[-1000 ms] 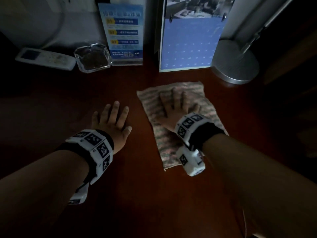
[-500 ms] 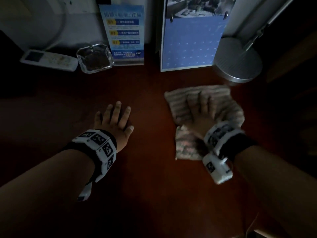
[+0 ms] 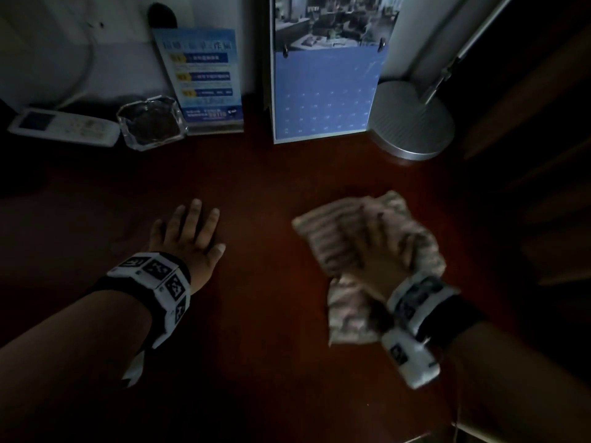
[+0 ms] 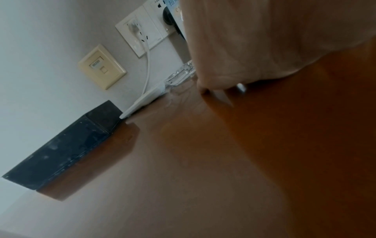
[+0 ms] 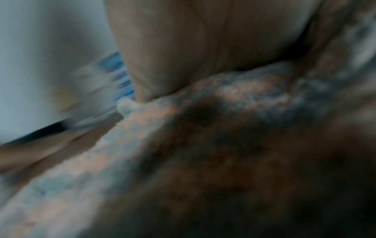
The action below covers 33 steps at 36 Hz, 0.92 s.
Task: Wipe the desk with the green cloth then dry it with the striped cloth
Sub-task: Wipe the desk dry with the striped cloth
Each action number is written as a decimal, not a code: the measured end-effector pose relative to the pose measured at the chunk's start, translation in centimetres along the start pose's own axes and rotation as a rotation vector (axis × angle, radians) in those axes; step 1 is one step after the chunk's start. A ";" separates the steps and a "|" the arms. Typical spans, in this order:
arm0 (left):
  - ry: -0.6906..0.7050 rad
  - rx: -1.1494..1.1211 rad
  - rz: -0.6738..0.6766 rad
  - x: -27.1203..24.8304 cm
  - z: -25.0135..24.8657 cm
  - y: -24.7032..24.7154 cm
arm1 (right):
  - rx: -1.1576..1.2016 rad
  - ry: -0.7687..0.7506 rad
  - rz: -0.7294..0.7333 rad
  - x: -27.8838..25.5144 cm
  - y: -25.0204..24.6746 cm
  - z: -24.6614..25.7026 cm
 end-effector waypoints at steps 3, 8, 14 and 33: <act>-0.009 -0.015 0.035 0.1 -0.1 -0.1 | 0.059 0.177 0.177 3.4 -0.3 -6.0; -0.019 -0.012 0.084 0.1 -0.2 -0.4 | -0.067 0.366 0.306 7.0 -2.5 -12.0; -0.008 -0.016 0.086 0.1 -0.2 -0.5 | 0.035 0.295 0.328 7.8 -2.3 -9.1; -0.037 -0.009 0.051 -0.1 -0.4 -0.5 | 0.083 0.181 0.307 5.0 -2.8 -7.9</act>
Point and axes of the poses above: each hand's wrist, its own x-axis towards the middle knuckle, its own y-axis out of the palm, z = x × y, the point moved 3 cm from there along x, towards the middle knuckle, and after that the axes turned 2 degrees about -z, right-handed, at the moved point
